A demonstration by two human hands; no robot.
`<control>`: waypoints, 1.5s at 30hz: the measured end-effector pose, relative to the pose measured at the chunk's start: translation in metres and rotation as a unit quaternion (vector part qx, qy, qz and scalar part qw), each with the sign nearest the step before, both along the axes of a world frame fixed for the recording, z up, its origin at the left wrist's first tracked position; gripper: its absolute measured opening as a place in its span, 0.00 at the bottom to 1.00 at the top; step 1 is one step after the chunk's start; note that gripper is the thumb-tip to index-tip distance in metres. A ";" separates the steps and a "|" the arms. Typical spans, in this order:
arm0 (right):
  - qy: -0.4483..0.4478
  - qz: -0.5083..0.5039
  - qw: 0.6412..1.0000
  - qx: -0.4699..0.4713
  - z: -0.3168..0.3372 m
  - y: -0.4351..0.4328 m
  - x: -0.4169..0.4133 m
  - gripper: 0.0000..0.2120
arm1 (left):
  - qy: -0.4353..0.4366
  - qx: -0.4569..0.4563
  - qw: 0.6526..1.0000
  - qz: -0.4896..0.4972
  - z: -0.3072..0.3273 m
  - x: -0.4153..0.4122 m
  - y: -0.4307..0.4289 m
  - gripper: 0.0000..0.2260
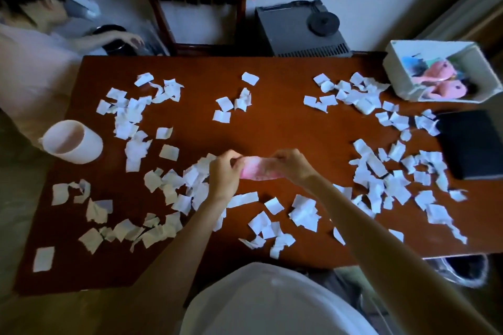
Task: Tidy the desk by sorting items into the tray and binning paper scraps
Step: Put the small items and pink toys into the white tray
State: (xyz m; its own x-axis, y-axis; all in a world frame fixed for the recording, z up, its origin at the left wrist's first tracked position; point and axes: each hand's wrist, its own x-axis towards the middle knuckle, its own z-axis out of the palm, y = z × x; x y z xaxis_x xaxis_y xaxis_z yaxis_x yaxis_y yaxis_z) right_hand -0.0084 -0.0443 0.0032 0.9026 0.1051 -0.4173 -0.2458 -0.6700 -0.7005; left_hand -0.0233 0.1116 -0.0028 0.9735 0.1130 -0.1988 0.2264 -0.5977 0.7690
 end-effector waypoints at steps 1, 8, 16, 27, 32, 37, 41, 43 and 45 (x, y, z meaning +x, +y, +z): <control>0.012 -0.017 1.000 0.011 -0.001 -0.008 -0.004 0.10 | 0.001 -0.012 1.000 0.002 -0.001 -0.001 -0.006 0.11; -0.009 -0.132 0.988 0.079 0.007 -0.060 -0.034 0.12 | 0.013 -0.067 0.997 0.024 0.003 -0.004 -0.068 0.13; 0.003 -0.191 0.979 0.076 0.005 -0.147 -0.045 0.07 | 0.066 -0.113 0.990 0.048 0.002 -0.004 -0.166 0.14; 0.049 -0.167 0.970 0.171 0.002 -0.296 -0.009 0.04 | 0.145 -0.184 0.964 0.126 0.001 0.009 -0.329 0.10; 0.024 -0.055 0.998 0.025 0.005 -0.342 0.025 0.11 | 0.087 -0.083 0.981 0.153 0.015 0.031 -0.370 0.13; -0.012 -0.031 0.996 -0.087 -0.006 -0.346 0.075 0.13 | 0.078 -0.033 0.976 0.201 0.021 0.069 -0.369 0.14; -0.039 -0.033 0.994 -0.096 -0.009 -0.330 0.111 0.17 | 0.061 -0.037 0.973 0.220 0.016 0.099 -0.363 0.14; -0.046 -0.001 0.992 -0.118 -0.014 -0.320 0.127 0.22 | 0.058 -0.035 0.971 0.227 0.012 0.112 -0.359 0.14; -0.048 0.063 0.984 -0.159 -0.022 -0.312 0.140 0.25 | 0.054 -0.033 0.971 0.232 0.009 0.122 -0.356 0.14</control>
